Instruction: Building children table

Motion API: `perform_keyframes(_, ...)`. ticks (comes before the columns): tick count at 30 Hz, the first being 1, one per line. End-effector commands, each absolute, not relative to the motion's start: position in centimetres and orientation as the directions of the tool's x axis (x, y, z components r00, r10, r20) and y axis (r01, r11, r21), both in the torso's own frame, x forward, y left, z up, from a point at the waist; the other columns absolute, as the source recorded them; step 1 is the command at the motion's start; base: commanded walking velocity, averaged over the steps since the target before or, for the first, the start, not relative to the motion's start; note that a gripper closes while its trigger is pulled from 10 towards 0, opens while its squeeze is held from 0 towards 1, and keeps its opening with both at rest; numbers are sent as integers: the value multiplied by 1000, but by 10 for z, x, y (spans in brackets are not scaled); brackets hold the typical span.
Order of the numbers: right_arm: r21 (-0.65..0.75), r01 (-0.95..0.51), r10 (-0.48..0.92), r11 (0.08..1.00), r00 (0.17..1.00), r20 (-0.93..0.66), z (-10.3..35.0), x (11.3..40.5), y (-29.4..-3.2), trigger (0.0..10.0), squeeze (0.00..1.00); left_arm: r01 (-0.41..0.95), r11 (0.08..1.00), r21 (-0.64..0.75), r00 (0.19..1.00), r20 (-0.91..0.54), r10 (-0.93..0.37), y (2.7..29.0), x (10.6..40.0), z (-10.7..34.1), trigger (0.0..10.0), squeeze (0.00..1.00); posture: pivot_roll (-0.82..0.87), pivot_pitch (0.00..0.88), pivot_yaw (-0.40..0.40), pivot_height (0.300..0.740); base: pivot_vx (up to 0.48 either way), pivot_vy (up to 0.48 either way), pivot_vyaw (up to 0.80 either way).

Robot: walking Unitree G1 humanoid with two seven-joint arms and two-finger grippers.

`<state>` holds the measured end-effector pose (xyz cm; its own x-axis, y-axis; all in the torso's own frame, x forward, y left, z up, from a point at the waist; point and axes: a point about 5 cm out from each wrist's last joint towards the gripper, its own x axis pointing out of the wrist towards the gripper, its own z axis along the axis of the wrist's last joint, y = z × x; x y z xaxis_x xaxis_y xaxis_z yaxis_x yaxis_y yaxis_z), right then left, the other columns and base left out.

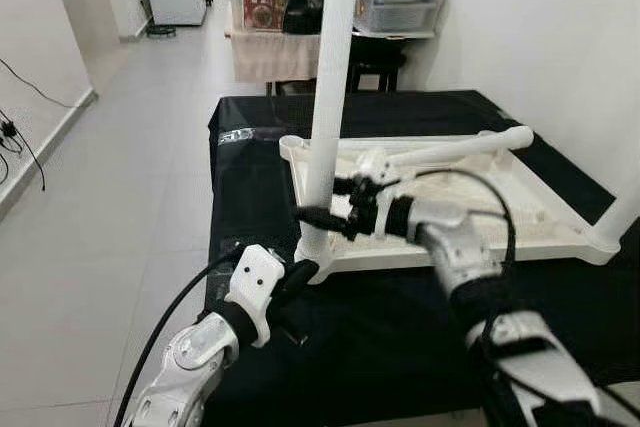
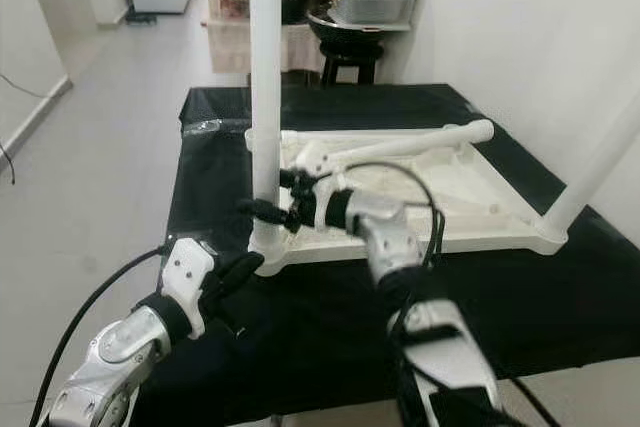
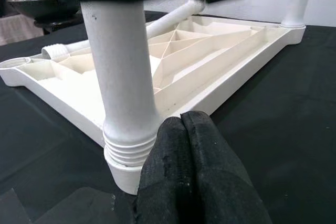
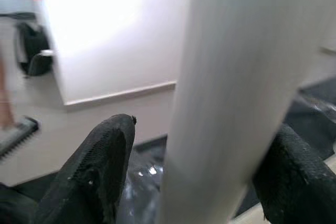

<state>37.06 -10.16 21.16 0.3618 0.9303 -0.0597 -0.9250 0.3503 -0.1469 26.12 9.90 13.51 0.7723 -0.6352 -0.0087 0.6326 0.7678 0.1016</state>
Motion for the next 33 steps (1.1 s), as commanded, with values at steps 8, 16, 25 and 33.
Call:
perform_keyframes(8,-24,-964,959,263,264,-99,208,375,-96,0,0,633,766,116,773,-37,-633,98,262,134,10000,0,53,0,-104,740,0,0,0)
perform_keyframes(16,32,-962,959,271,267,-98,209,381,-110,0,0,637,761,125,769,-29,-639,96,262,137,10000,0,56,0,-99,740,0,0,0)
perform_keyframes(25,-34,-866,846,498,495,-201,185,383,-140,0,0,564,812,149,822,-2,-570,104,254,140,10000,0,15,0,-101,740,0,0,0)
perform_keyframes(33,-42,-282,268,958,941,-207,134,335,-128,0,0,551,826,122,833,-18,-553,109,240,138,10000,0,-37,0,-57,740,0,0,0)
